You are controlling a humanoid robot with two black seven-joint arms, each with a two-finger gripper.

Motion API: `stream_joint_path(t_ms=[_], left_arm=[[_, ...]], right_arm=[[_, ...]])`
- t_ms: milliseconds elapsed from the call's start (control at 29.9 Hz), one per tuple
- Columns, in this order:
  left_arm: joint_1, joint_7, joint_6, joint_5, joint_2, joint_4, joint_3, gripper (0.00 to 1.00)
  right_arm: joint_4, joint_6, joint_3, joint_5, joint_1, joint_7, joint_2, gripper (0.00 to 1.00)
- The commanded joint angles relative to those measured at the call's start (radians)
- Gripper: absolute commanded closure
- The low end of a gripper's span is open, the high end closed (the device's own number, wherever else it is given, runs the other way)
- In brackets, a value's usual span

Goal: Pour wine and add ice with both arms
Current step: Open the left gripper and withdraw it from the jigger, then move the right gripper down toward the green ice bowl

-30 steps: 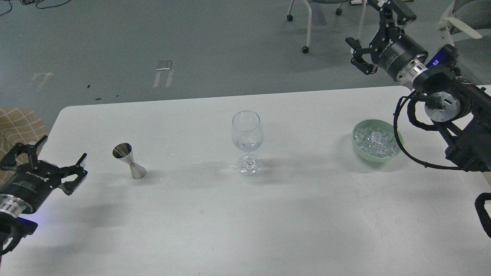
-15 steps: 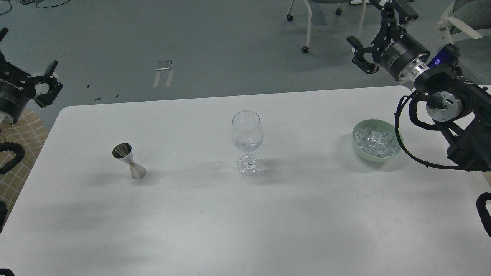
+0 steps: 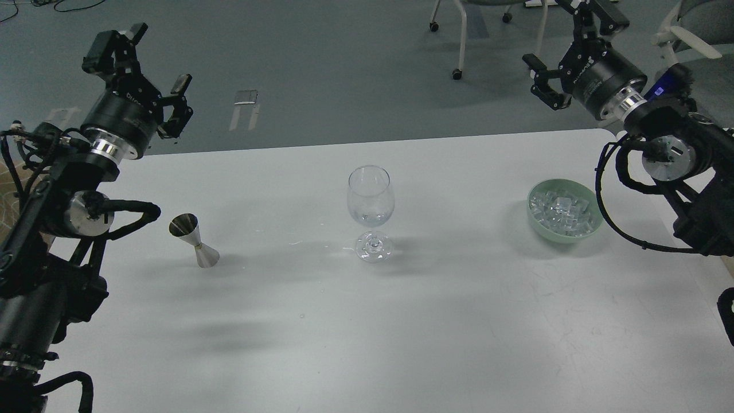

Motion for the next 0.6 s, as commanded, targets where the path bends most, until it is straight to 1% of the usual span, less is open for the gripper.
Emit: stream_joint_path(t_ms=[0,33,67,100,200,234,267,334,434,501,534,568], left_arm=[[-0.002,-0.016,0.008,-0.007,-0.022,0.003,0.002,0.02],[-0.003,-0.025,-0.003,-0.01,-0.019,0.003,0.004,0.02],[-0.003,-0.025,-0.003,-0.01,-0.019,0.003,0.004,0.02],[-0.003,-0.016,-0.004,-0.016,-0.022,0.012,0.006,0.02],[0.003,-0.014,-0.03,-0.028,-0.031,0.031,0.009,0.02],[0.006,-0.011,-0.053,-0.028,-0.033,0.032,0.018,0.02],[0.006,-0.01,-0.062,-0.028,-0.033,0.034,0.032,0.02],[0.0,-0.008,-0.067,-0.025,-0.03,0.032,0.087,0.02],[-0.005,-0.008,-0.064,-0.019,-0.03,0.032,0.133,0.02],[-0.006,-0.01,-0.063,-0.014,-0.037,0.031,0.135,0.02],[-0.006,-0.01,-0.063,-0.014,-0.038,0.031,0.134,0.02],[-0.012,-0.01,-0.058,-0.013,-0.053,0.031,0.136,0.02]], right_arm=[[0.022,-0.006,-0.023,-0.094,0.004,0.0,-0.038,0.0],[0.044,-0.008,-0.034,-0.14,0.002,0.0,-0.067,0.0],[0.044,-0.008,-0.034,-0.141,0.002,0.0,-0.067,0.0],[0.068,-0.009,-0.044,-0.186,-0.001,0.003,-0.107,0.0],[0.154,-0.021,-0.083,-0.279,-0.008,0.003,-0.206,0.0],[0.189,-0.041,-0.104,-0.318,-0.015,0.003,-0.252,0.0],[0.21,-0.055,-0.116,-0.339,-0.016,0.004,-0.274,0.0],[0.269,-0.086,-0.148,-0.409,-0.021,0.004,-0.331,0.0],[0.349,-0.129,-0.173,-0.532,-0.047,0.006,-0.406,0.0],[0.438,-0.207,-0.176,-0.7,-0.094,0.007,-0.457,0.0],[0.438,-0.207,-0.176,-0.701,-0.094,0.007,-0.457,0.0],[0.476,-0.254,-0.176,-0.792,-0.123,0.009,-0.48,0.0]])
